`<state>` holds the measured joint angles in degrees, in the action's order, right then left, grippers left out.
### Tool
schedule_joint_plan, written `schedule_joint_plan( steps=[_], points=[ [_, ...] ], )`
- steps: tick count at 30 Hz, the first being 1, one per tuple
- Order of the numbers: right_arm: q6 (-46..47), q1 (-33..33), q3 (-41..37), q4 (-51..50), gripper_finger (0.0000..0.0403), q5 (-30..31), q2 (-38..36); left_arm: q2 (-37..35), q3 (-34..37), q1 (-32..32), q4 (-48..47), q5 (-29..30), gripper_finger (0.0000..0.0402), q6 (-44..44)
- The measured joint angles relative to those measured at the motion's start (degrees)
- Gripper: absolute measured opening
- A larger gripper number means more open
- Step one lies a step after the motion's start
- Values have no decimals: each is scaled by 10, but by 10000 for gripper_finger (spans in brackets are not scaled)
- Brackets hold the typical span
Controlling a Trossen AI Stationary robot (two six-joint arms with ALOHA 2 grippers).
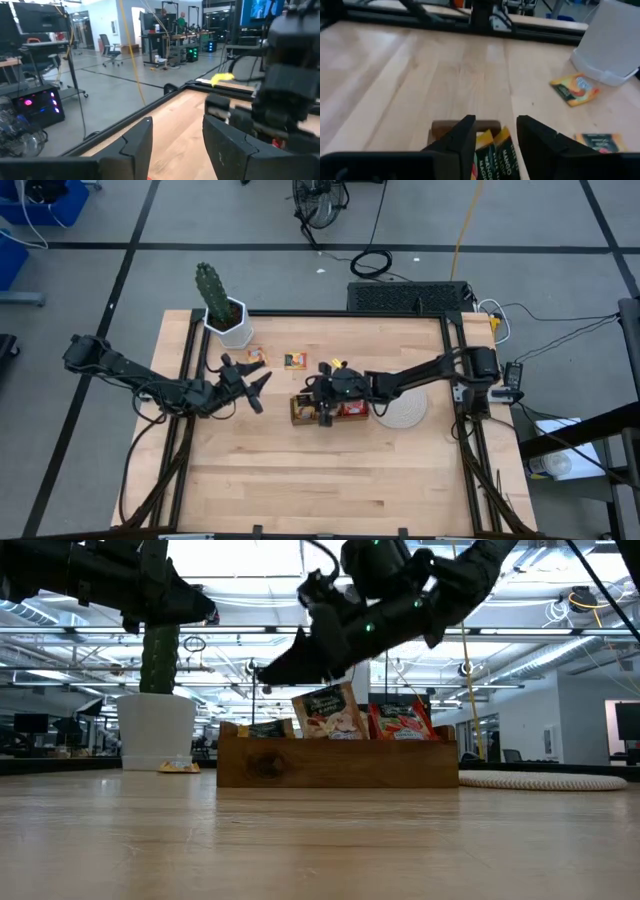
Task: Pick & Place Tea
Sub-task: Put the yellow tea bag into the left section of the wooden organizer
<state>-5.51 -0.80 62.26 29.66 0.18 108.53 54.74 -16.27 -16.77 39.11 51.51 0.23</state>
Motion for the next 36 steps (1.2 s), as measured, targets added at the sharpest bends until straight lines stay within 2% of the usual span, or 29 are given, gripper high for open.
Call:
schedule_joint_plan(
  steps=[3,7,9,11,14,18,23,26,30,36],
  points=[
    [-14,0,0,-41,144,-1,-34,0,0,0,-5,-27,177,-6],
    [-68,0,0,-143,161,-2,-115,0,0,3,-45,-107,171,15],
    [-72,-1,-11,-172,166,-1,-162,0,0,15,-80,-113,169,1],
    [-72,-4,-41,-171,169,-2,-208,0,0,39,-134,-96,173,-53],
    [-72,-12,-111,-119,169,0,-263,0,-8,88,-226,-100,191,-131],
    [-69,-29,-221,17,167,19,-315,1,-79,177,-409,-191,229,-236],
    [-58,-52,-326,176,167,44,-332,60,-192,294,-627,-293,268,-310],
    [-57,-64,-357,227,165,44,-333,121,-247,360,-704,-320,271,-311],
    [-58,-72,-370,234,165,43,-332,210,-284,412,-704,-320,257,-295],
    [-63,-75,-374,235,162,41,-332,330,-292,440,-670,-321,228,-252]
  ],
)
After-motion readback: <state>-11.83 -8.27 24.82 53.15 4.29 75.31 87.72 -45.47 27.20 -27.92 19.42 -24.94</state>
